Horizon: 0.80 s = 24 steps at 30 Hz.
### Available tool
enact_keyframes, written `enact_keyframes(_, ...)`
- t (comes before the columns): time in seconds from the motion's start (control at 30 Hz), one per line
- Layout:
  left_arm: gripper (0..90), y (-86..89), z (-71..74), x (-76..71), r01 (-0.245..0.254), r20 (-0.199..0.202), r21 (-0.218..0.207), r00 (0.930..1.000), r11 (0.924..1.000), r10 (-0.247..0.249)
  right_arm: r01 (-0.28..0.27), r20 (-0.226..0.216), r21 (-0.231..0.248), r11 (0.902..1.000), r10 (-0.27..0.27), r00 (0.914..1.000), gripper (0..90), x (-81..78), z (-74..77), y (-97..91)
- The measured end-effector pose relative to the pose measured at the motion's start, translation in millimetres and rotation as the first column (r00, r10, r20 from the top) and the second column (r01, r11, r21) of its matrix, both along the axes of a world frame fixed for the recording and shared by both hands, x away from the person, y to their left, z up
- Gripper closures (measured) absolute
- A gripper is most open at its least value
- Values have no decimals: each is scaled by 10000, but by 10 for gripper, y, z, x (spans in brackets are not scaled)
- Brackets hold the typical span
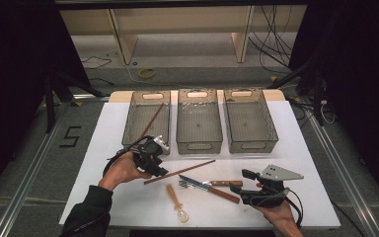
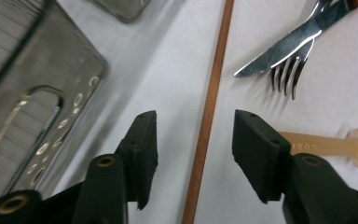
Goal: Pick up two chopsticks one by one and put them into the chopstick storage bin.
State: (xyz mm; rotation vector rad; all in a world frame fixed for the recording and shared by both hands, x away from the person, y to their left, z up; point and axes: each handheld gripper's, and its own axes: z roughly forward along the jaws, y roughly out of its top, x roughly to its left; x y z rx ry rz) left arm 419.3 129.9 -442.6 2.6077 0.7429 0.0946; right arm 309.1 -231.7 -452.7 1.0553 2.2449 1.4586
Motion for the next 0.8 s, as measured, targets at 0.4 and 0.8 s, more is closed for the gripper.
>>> enact_keyframes(0.4, 667, -88, -172, 6, 478, -383, 498, 9982, 9976, -459, -23, -19, 19, 10000, 23, 10000, 309, -4, 2, 1)
enact_keyframes(0.8, 768, -150, -209, -21, 845, -372, 676, 9959, 9941, -822, -10, -17, 46, 10000, 10, 10000, 310, -1, 0, -4)
